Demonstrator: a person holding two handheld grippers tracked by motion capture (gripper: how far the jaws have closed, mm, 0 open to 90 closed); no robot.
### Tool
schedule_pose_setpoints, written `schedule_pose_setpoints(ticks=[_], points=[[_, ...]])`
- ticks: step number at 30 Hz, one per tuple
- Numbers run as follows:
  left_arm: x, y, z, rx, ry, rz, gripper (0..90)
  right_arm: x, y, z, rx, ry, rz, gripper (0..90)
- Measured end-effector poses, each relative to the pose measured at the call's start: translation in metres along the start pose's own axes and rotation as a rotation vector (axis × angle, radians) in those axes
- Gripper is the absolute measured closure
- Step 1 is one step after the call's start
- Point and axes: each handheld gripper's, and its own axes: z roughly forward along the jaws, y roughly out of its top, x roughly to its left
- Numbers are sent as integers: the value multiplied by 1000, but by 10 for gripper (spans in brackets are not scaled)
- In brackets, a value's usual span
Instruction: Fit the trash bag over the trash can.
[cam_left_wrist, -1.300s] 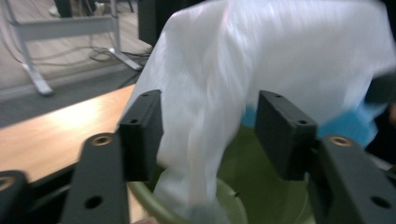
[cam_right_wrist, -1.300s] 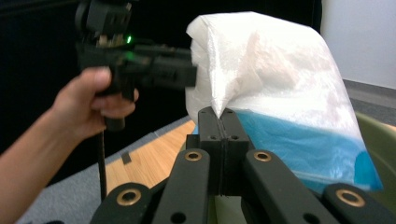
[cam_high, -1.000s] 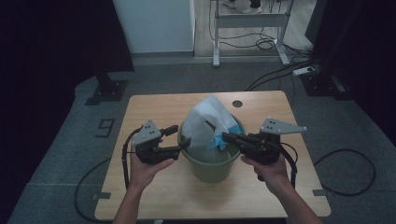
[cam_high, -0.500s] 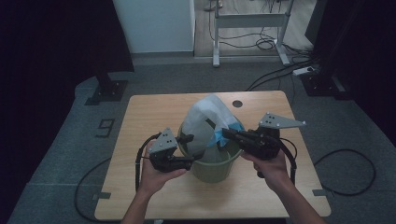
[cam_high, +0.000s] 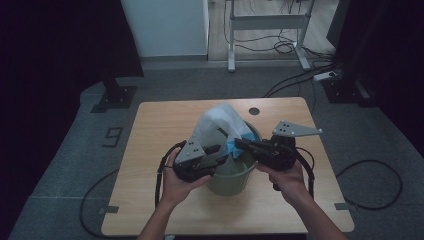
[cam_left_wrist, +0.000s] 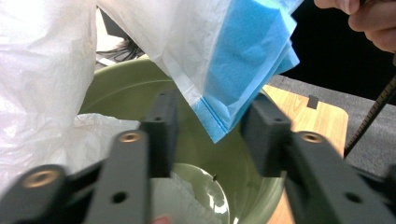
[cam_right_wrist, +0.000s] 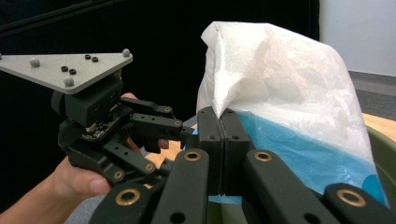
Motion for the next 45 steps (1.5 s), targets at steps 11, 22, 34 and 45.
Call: schedule_pose_setpoints(ticks=[11, 22, 34, 45], points=[[-1, 1, 3, 4, -32, 11, 900, 1, -4, 4, 8, 3, -6, 823], [14, 9, -4, -30, -39, -70, 900, 8, -15, -18, -36, -144, -108, 407], [14, 15, -11, -37, -51, -74, 900, 4, -51, -12, 23, -186, -127, 421], [17, 14, -9, -31, -54, -87, 900, 9, -52, 16, 35, -202, -189, 419]])
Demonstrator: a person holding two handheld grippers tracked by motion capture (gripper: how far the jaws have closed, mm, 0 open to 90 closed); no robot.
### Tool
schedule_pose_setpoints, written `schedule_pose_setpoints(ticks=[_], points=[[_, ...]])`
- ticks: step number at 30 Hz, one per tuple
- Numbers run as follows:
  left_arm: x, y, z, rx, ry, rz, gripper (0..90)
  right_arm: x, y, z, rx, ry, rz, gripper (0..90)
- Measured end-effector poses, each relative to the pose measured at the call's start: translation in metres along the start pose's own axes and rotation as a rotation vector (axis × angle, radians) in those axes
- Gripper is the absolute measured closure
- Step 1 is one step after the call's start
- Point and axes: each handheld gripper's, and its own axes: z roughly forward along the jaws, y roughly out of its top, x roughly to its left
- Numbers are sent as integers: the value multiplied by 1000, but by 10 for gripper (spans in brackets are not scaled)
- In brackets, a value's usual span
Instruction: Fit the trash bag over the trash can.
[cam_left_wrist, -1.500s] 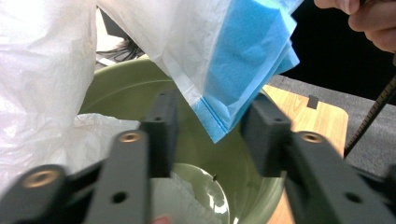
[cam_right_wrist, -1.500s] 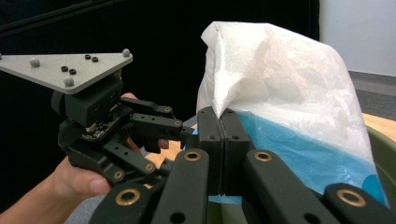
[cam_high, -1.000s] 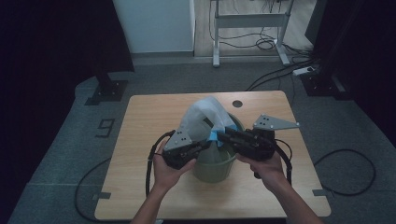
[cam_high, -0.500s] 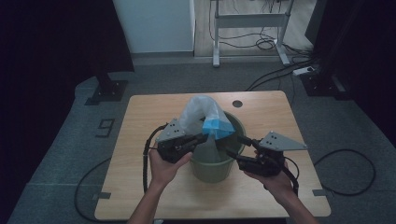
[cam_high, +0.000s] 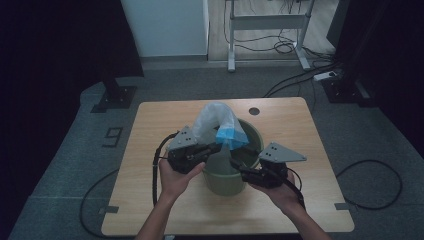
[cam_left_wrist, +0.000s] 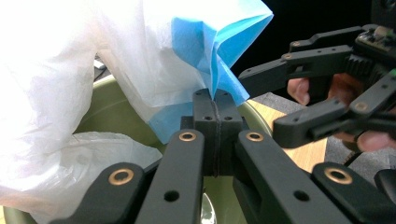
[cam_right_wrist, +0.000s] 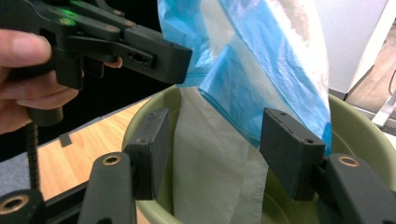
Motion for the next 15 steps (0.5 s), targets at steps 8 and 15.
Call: schedule_pose_setpoints(ticks=[8, 15], points=[[0, 4, 0, -4, -11, -3, 900, 6, 2, 18, 13, -71, -42, 421], [-2, 7, -2, -14, -20, -4, 900, 4, 4, 24, 29, -144, -53, 635]])
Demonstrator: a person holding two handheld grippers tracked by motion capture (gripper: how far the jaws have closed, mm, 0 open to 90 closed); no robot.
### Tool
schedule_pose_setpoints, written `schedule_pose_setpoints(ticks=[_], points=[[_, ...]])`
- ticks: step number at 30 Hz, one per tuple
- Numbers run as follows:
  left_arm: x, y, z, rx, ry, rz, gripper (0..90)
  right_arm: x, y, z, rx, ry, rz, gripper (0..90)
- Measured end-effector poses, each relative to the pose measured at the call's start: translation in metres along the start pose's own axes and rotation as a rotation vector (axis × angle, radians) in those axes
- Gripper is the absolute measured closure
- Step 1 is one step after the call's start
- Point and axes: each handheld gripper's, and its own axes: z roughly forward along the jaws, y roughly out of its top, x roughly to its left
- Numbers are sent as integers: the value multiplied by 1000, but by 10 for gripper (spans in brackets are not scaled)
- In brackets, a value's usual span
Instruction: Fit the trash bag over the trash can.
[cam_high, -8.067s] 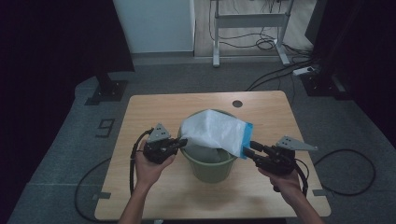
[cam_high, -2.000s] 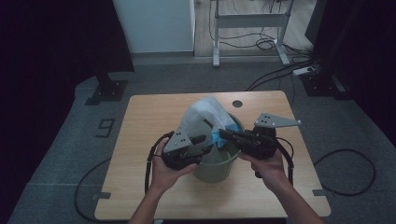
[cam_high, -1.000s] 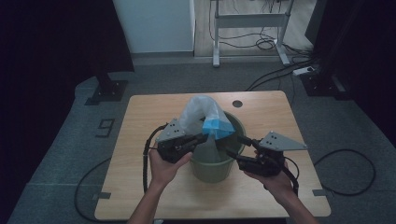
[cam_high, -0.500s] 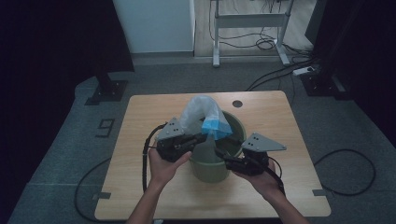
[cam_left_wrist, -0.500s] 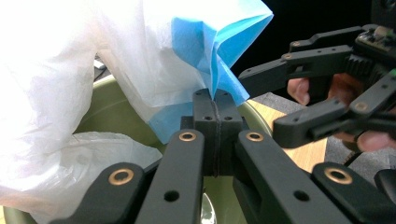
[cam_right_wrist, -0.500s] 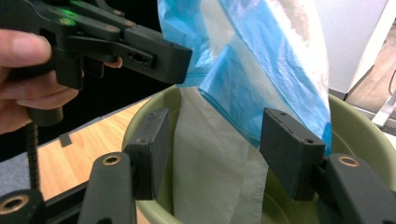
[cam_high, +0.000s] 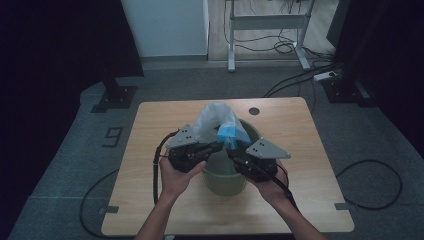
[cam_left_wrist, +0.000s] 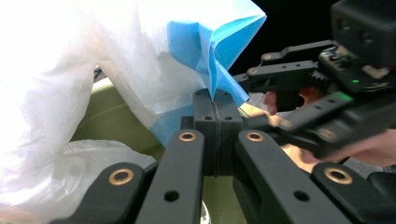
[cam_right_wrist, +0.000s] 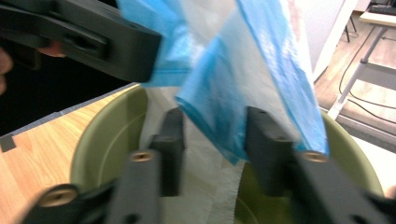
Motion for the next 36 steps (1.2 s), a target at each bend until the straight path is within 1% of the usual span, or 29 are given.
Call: schedule_pose_setpoints(ticks=[1, 4, 6, 10, 13, 15, 17, 20, 22, 24, 27, 30, 33, 36], points=[[0, 0, -1, 0, 1, 0, 900, -1, 0, 0, 2, 5, -1, 697], [1, 0, -3, -3, 4, 0, 900, -5, -1, 0, -5, 10, 3, 829], [2, 0, -5, -5, 8, -2, 900, -8, -1, -2, -16, 16, 15, 887], [4, -2, -11, -9, 18, -3, 900, -16, -2, -8, -26, 28, 29, 891], [7, -3, -20, -14, 31, -6, 900, -23, -4, -15, -26, 34, 30, 891], [10, -4, -26, -18, 40, -12, 900, -28, -5, -22, -32, 45, 23, 891], [14, -4, -34, -25, 51, -17, 900, -32, -5, -30, -41, 66, 8, 891], [19, -1, -46, -48, 50, -33, 900, -39, -4, -43, -49, 86, -12, 891], [20, 2, -52, -55, 59, -28, 900, -46, 0, -51, -54, 78, -27, 891], [20, 7, -57, -60, 68, -20, 900, -53, 7, -59, -60, 66, -27, 891], [21, 14, -62, -62, 84, -8, 900, -59, 14, -67, -67, 53, -31, 891], [25, 19, -67, -61, 101, -8, 900, -66, 22, -74, -69, 24, -38, 891], [30, 21, -74, -61, 111, -9, 900, -75, 26, -79, -65, -21, -34, 892], [33, 21, -80, -57, 118, -12, 900, -87, 26, -81, -64, -46, -9, 892]])
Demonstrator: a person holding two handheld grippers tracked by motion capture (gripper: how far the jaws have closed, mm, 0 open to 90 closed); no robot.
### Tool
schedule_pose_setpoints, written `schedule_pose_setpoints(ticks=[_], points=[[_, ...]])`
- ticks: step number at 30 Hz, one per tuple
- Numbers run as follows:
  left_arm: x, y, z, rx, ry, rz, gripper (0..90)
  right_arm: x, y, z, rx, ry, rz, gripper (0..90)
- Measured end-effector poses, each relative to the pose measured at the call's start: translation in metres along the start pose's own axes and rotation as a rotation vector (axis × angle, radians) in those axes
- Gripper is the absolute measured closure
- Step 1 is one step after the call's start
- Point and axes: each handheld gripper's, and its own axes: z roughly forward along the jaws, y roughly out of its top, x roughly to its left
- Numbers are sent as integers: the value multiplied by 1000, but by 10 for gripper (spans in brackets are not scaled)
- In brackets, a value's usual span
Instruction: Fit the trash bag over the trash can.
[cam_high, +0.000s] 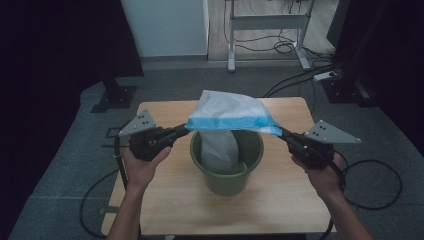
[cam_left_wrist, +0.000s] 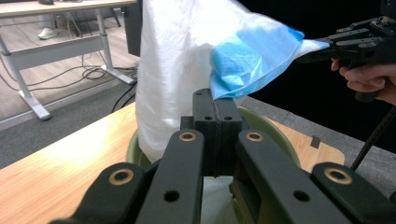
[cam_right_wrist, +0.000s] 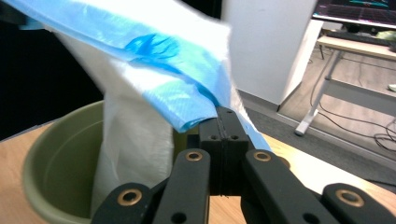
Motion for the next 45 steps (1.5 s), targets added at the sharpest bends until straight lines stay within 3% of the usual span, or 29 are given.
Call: schedule_pose_setpoints(ticks=[6, 11, 15, 22, 26, 27, 29, 31, 34, 40, 45], points=[[2, -14, -4, 61, -19, -1, 900, -9, -6, -4, 12, -5, 14, 892], [0, -39, -2, 167, -64, -8, 900, -8, -26, -2, 60, 45, 19, 892], [-3, -57, -3, 213, -76, -7, 900, -5, -43, -3, 90, 90, 27, 892], [-7, -77, -2, 241, -81, -17, 900, 2, -59, 2, 123, 120, 33, 891], [-10, -85, -5, 231, -80, -9, 877, 5, -64, 4, 127, 133, 21, 891], [-10, -86, -6, 229, -87, 2, 850, 5, -64, 4, 128, 136, 16, 891], [-13, -87, -8, 234, -80, 21, 708, 6, -65, 4, 128, 141, 9, 891], [-17, -87, -13, 201, -40, 43, 578, 6, -65, 4, 127, 140, 7, 891], [-18, -83, -18, 163, -36, 43, 456, 5, -65, 4, 126, 139, 6, 891], [-23, -69, -2, 175, -37, 79, 423, 9, -67, 6, 125, 155, -5, 891], [-25, -59, 21, 208, -88, 132, 376, 9, -68, 8, 126, 163, -3, 891]])
